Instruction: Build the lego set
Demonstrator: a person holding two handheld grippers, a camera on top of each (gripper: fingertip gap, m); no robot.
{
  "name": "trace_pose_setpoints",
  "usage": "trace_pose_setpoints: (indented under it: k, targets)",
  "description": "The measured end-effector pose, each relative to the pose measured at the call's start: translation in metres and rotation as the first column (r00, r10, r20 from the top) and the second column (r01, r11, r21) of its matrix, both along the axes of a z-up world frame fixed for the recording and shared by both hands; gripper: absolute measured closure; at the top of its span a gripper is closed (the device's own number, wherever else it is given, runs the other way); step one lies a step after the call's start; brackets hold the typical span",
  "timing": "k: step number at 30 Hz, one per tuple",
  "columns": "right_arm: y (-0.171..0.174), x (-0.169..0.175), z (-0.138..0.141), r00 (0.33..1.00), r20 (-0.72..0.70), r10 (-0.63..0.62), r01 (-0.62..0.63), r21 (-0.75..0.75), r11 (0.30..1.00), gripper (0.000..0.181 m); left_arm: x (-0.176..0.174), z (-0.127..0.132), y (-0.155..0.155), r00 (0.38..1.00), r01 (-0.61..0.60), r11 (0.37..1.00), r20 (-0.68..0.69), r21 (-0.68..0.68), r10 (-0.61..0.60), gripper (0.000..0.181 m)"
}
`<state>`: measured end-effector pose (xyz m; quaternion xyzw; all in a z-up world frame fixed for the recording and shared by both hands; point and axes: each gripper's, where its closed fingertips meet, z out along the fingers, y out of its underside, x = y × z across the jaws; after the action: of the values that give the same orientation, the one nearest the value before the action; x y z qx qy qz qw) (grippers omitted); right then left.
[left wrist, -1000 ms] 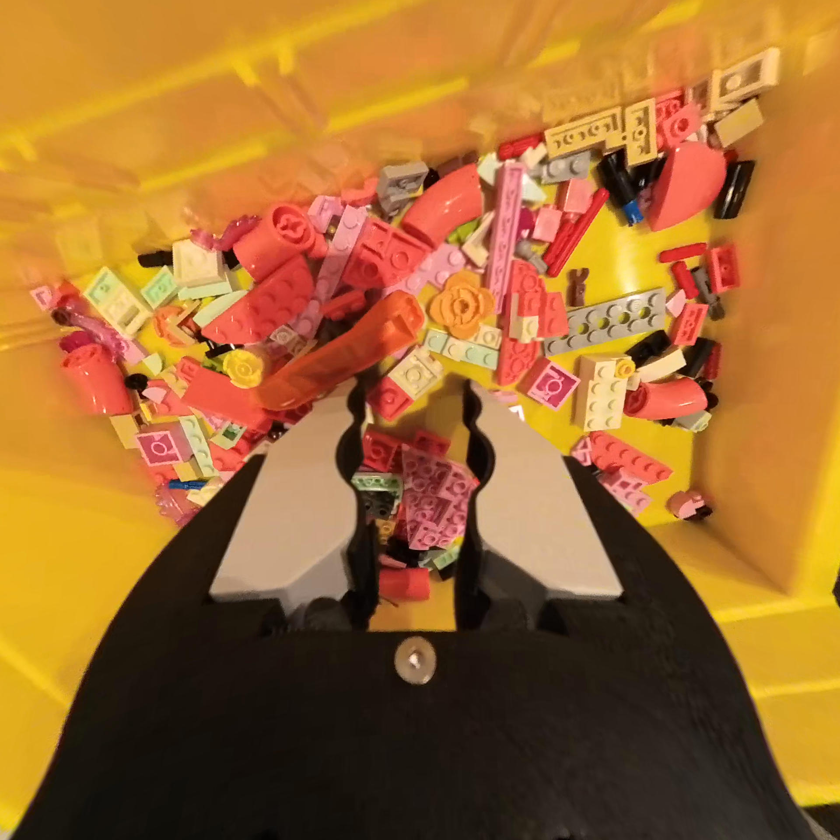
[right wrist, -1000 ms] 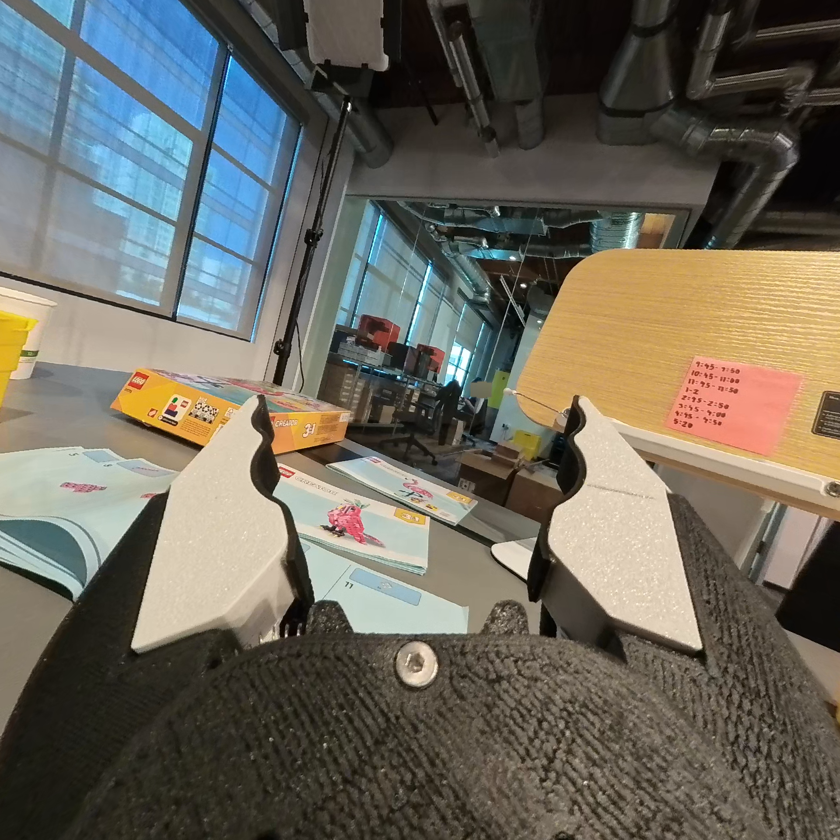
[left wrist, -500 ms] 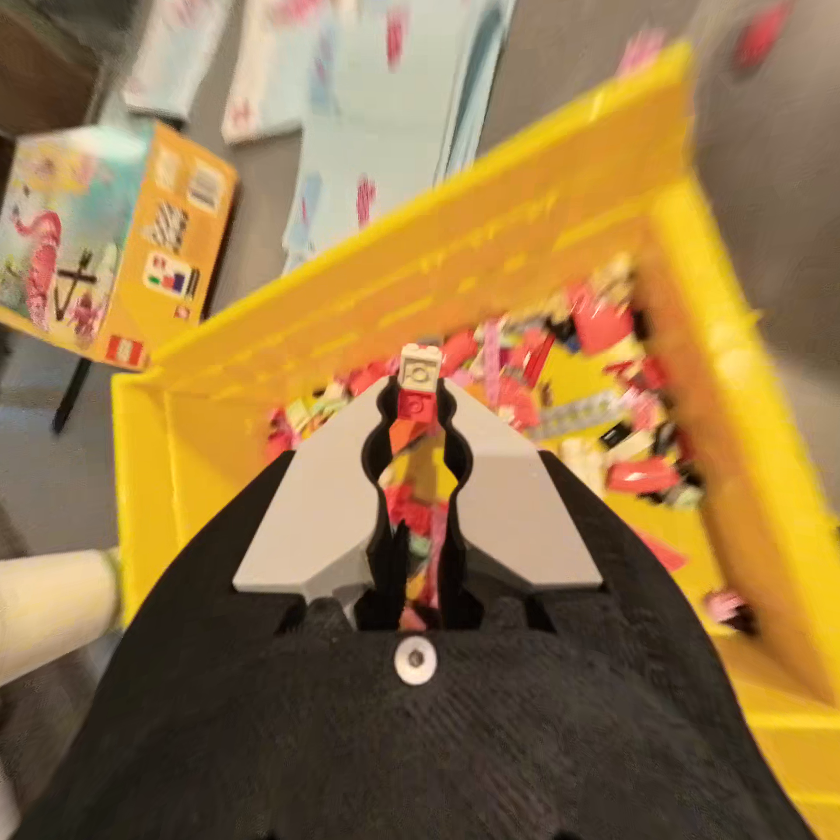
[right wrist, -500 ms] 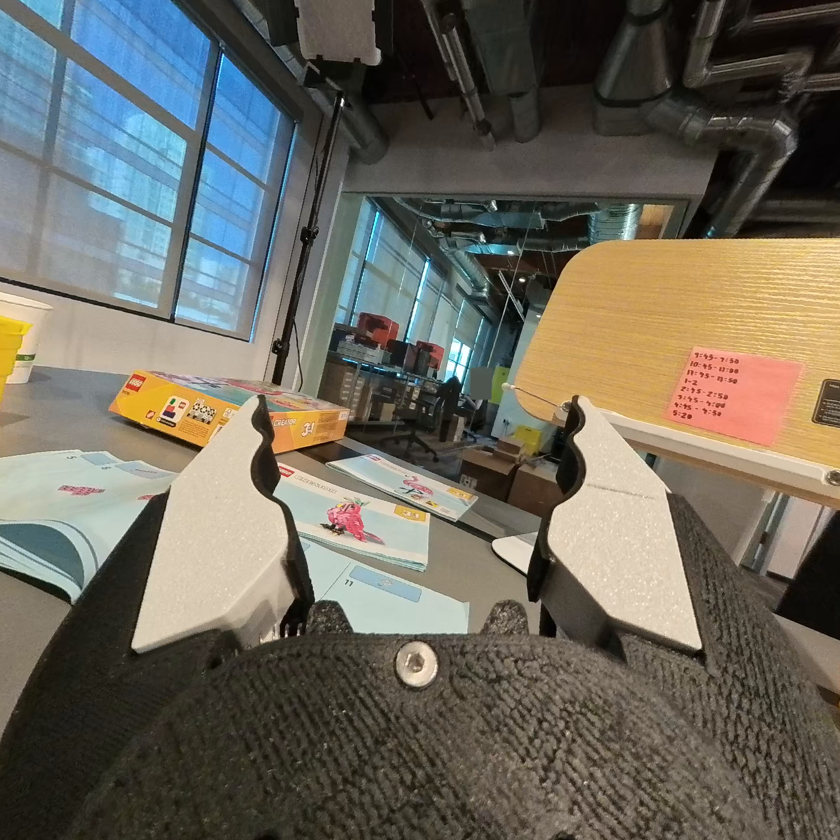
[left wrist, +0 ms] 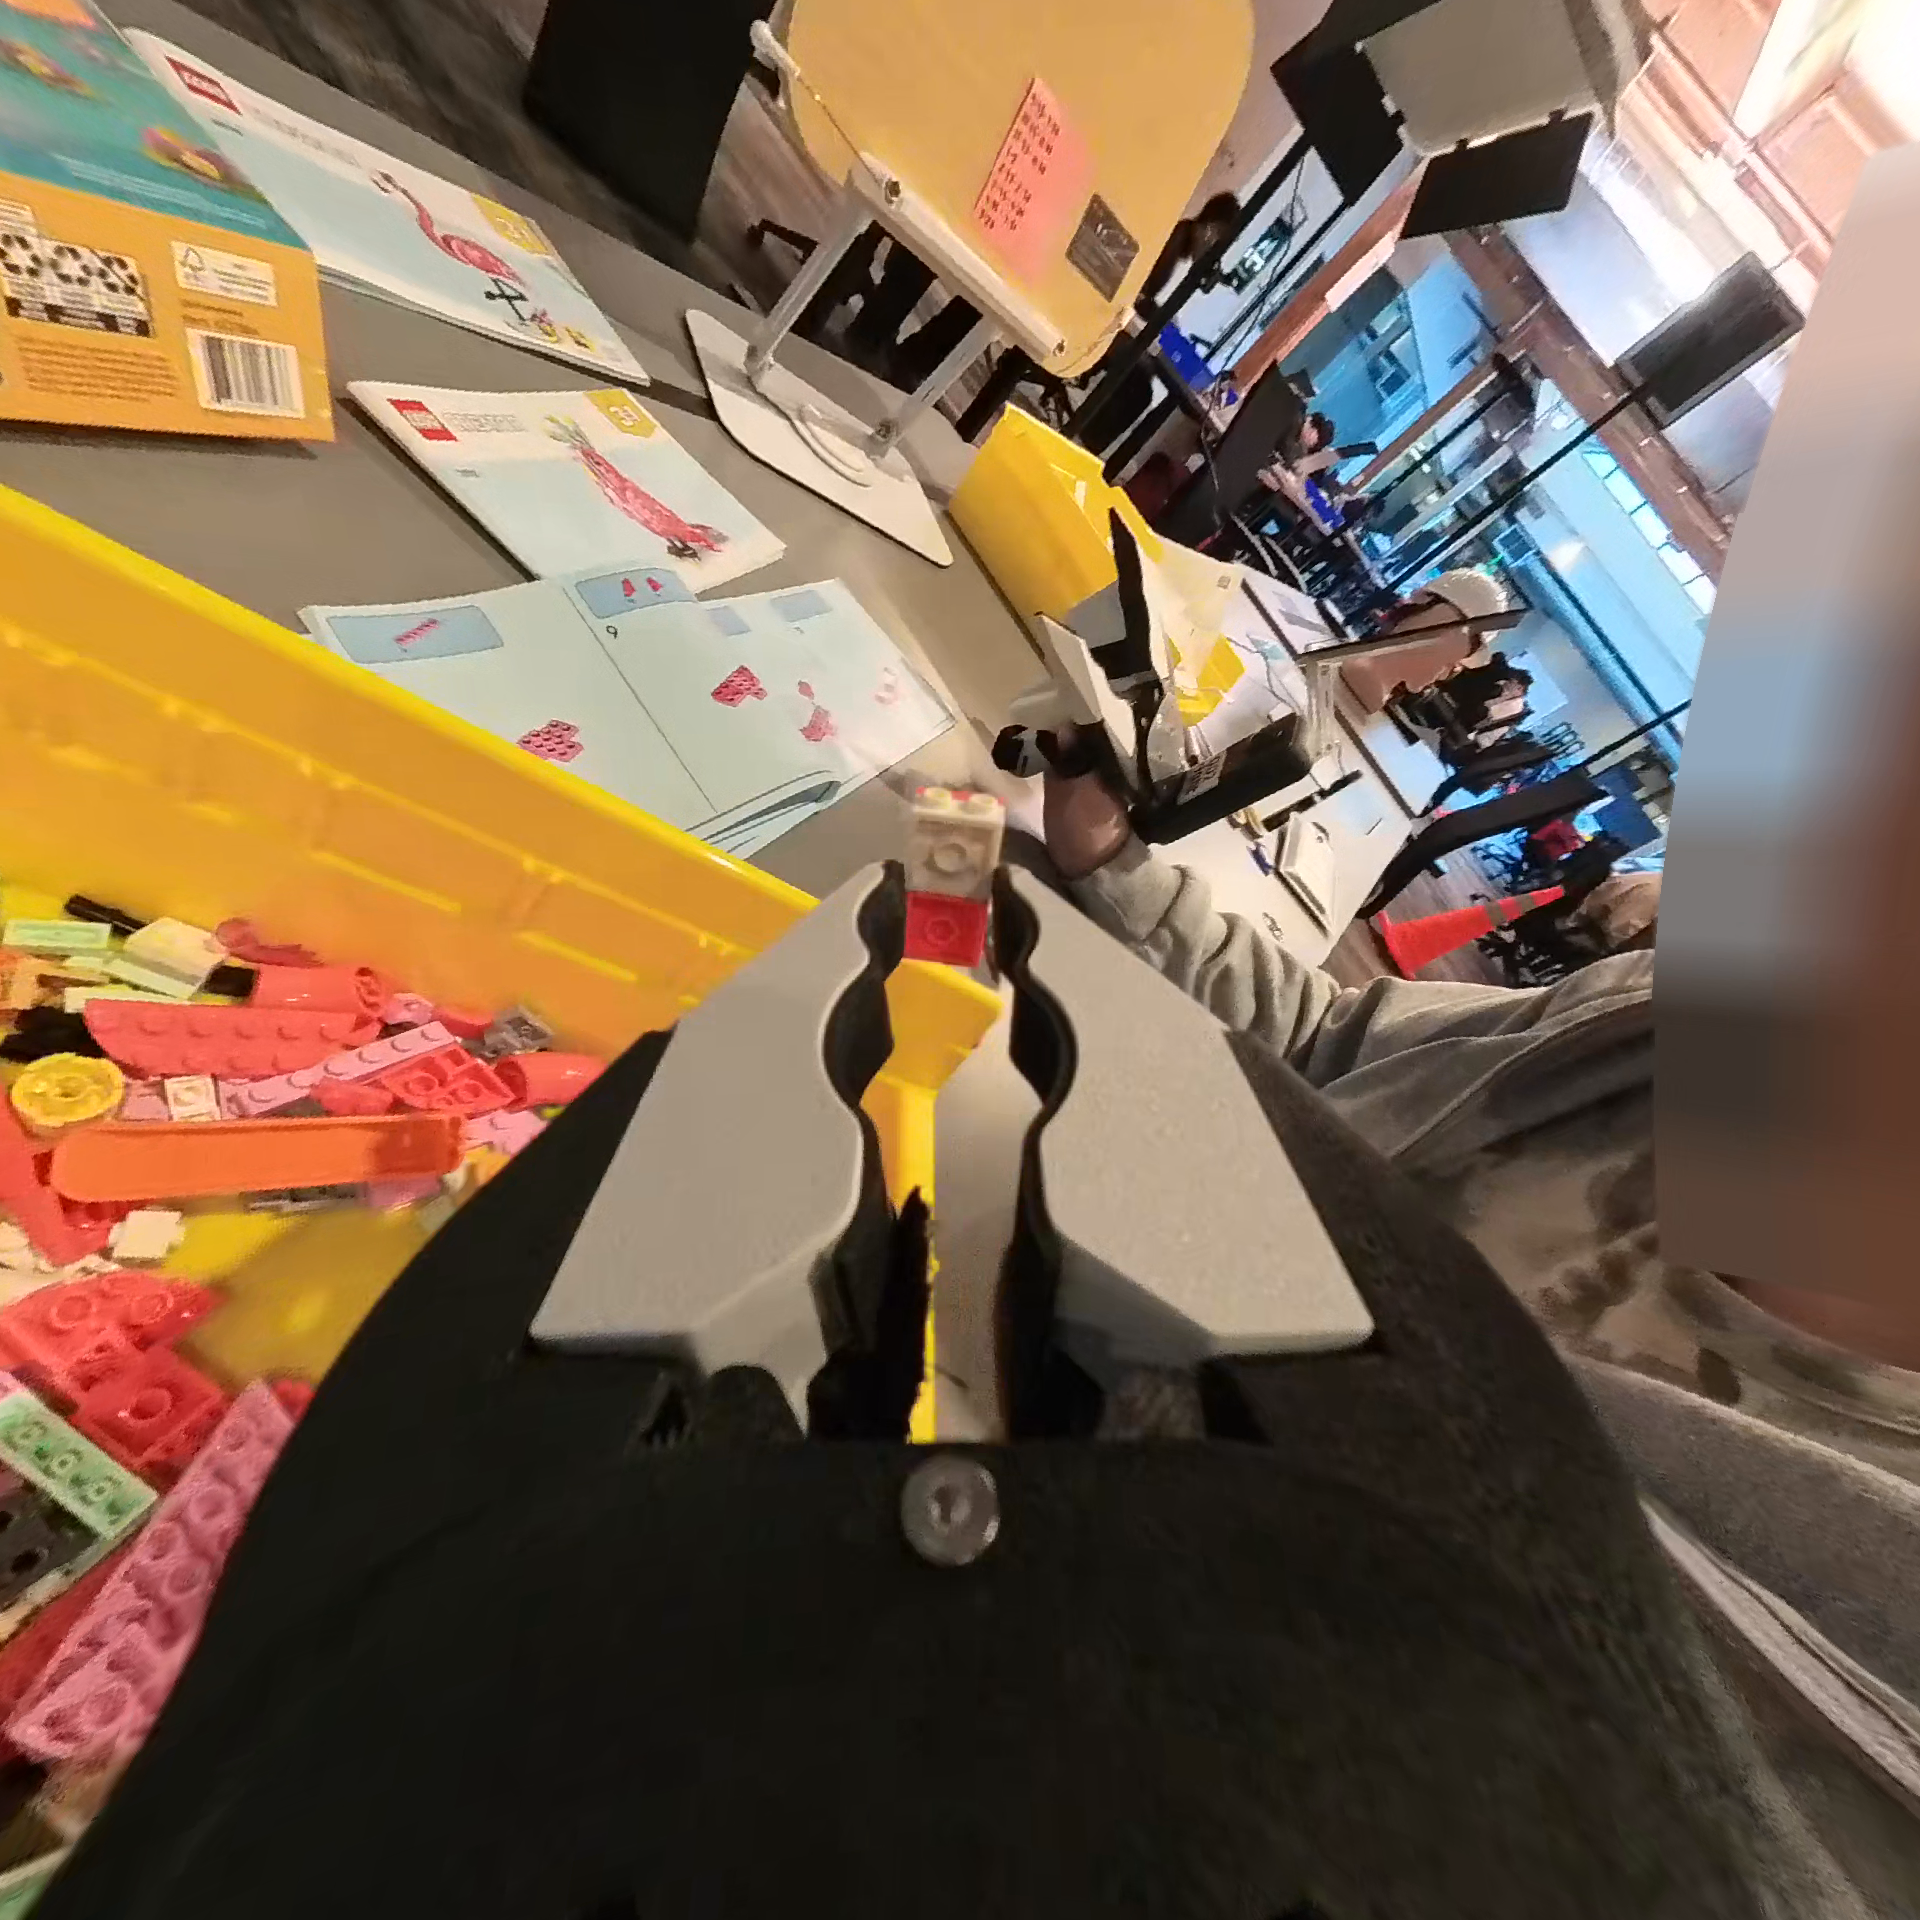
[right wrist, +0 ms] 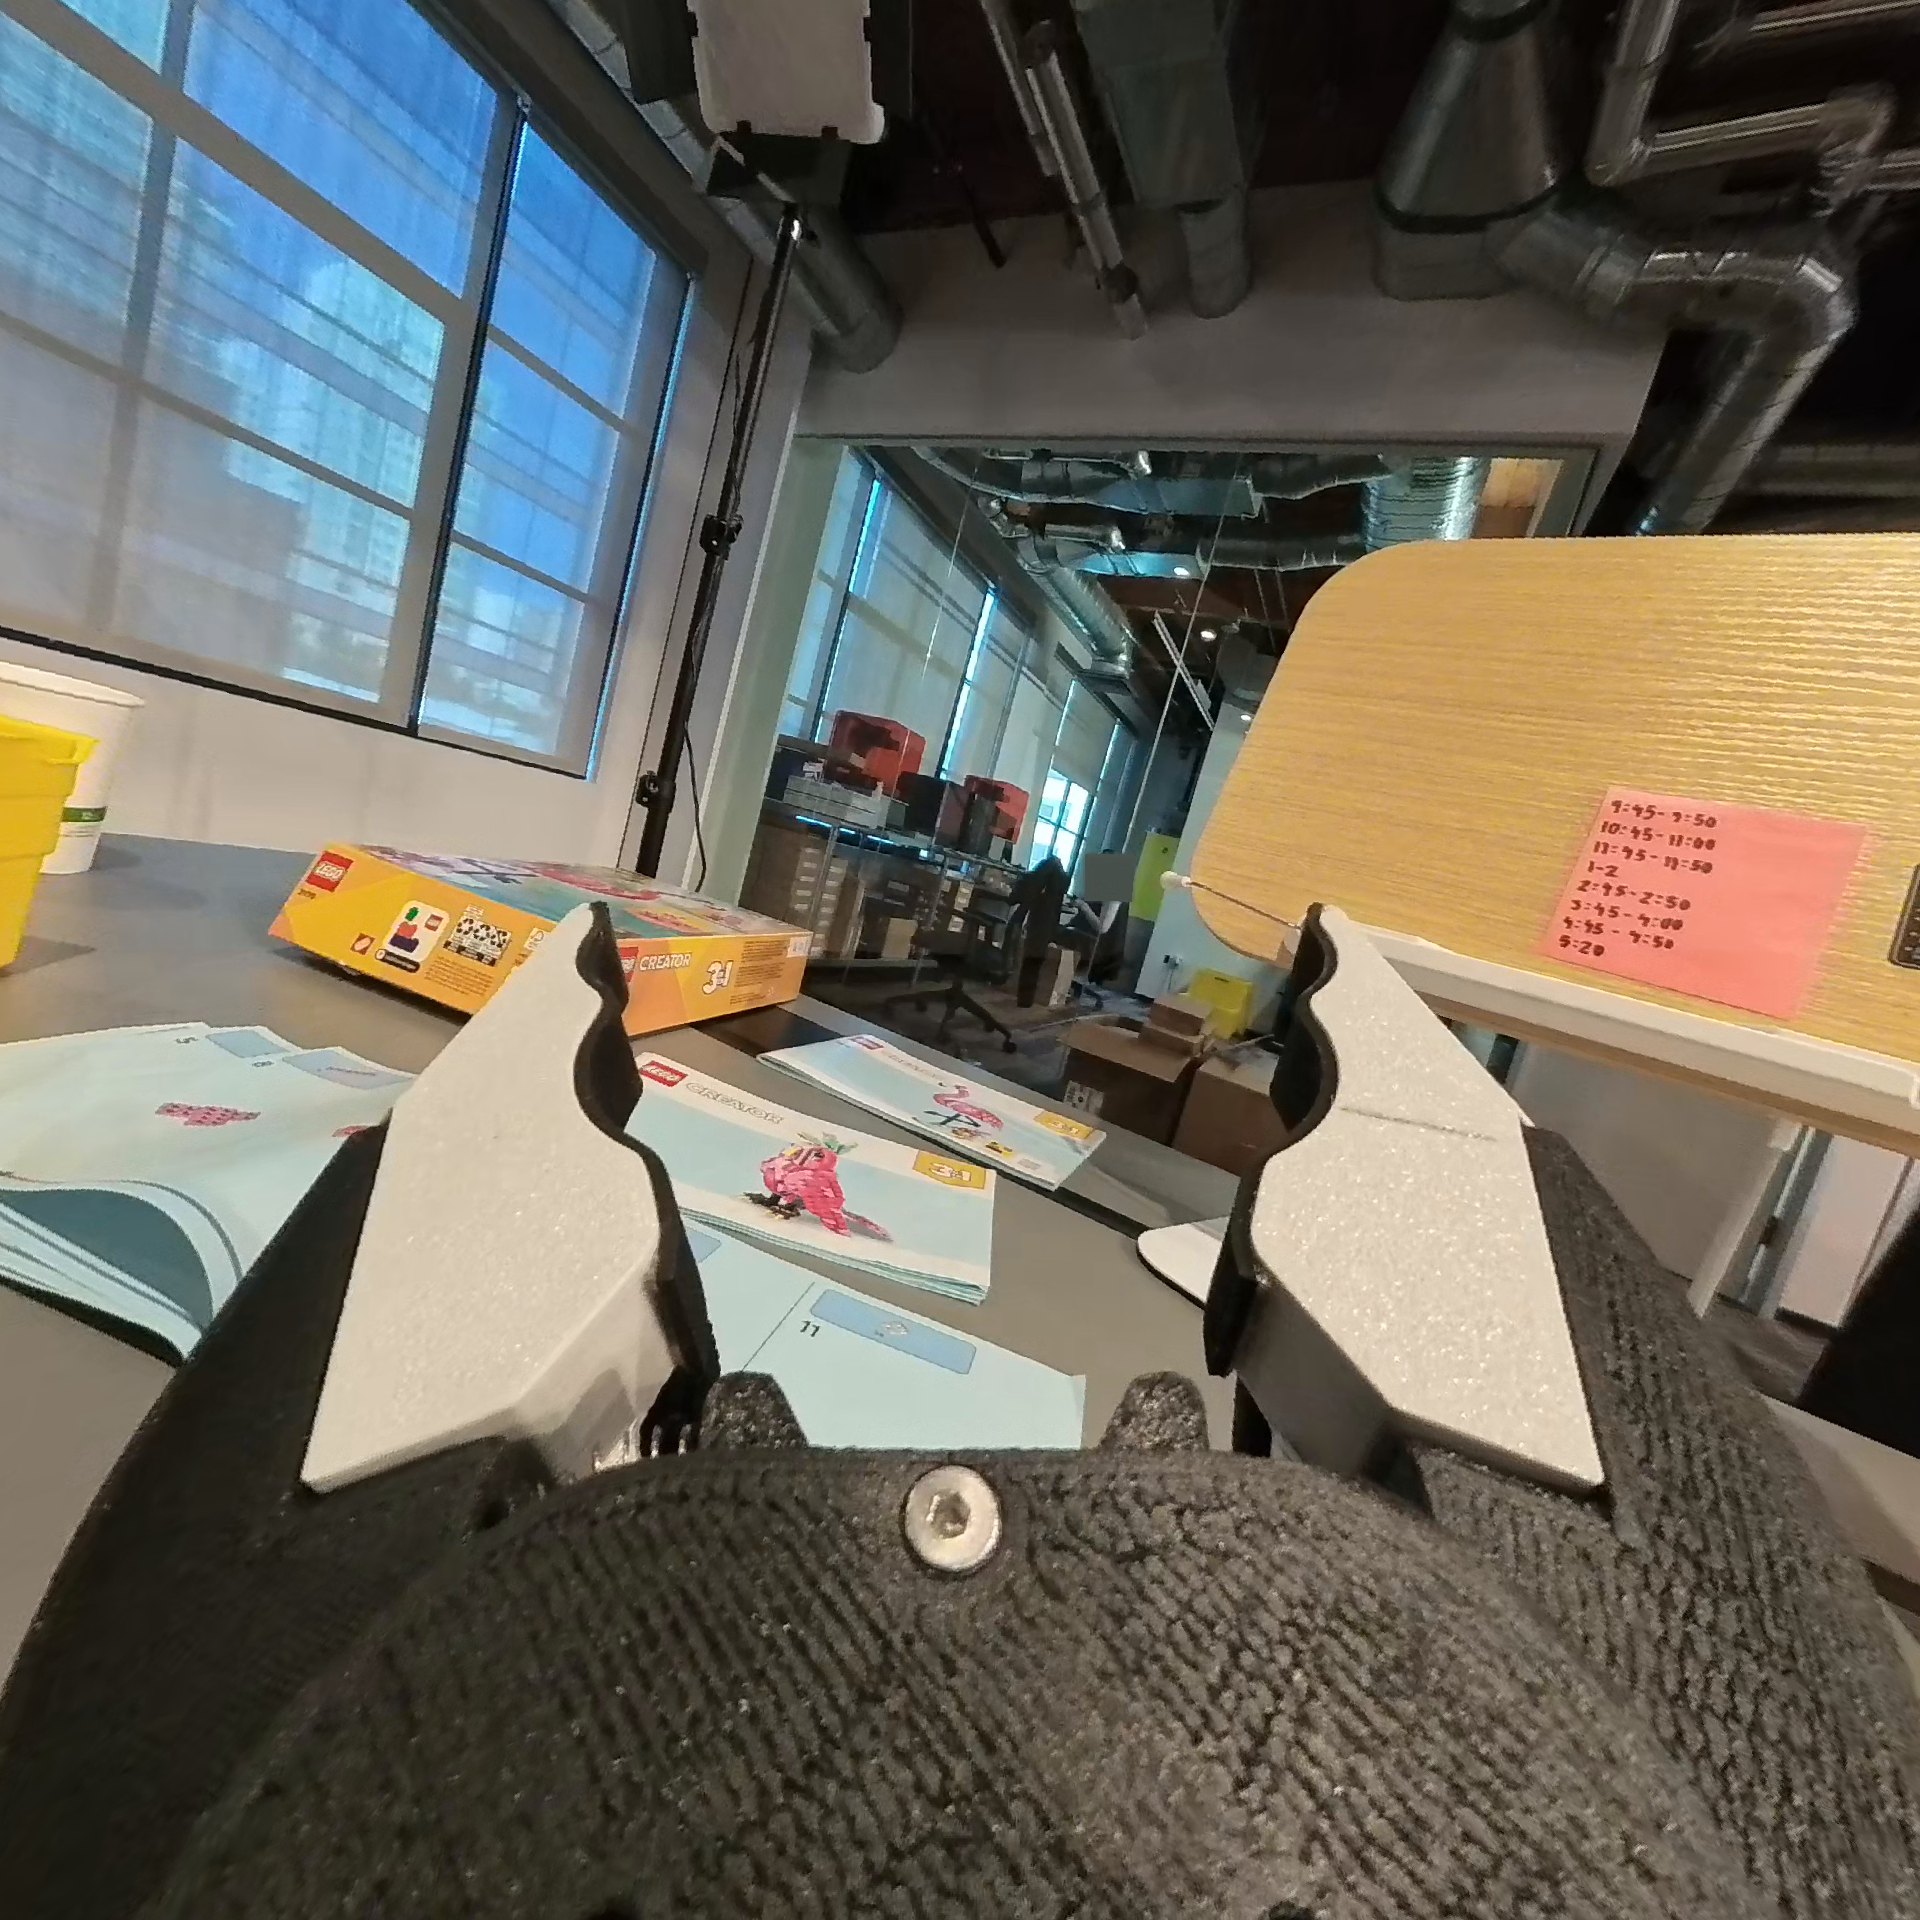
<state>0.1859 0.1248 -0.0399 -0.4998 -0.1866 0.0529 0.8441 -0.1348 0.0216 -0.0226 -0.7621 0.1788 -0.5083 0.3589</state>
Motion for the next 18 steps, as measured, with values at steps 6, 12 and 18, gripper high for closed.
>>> trace_pose_setpoints:
  k: [6,12,18]
  targets:
    - [0.0,-0.001,0.0,1.0,0.002,0.003,-0.003,-0.001,1.0,0.056,-0.005,0.002,0.001,1.0,-0.014,1.0,-0.012,0.006,0.014,0.165]
    - [0.0,-0.002,-0.001,1.0,0.006,0.009,-0.009,-0.004,1.0,0.057,-0.028,-0.03,0.012,0.951,-0.072,0.997,-0.3,0.026,0.076,0.165]
    - [-0.002,-0.006,-0.001,0.999,0.03,0.016,-0.016,0.002,1.0,0.058,-0.023,-0.048,0.002,0.931,-0.027,0.999,-0.365,-0.029,0.015,0.165]
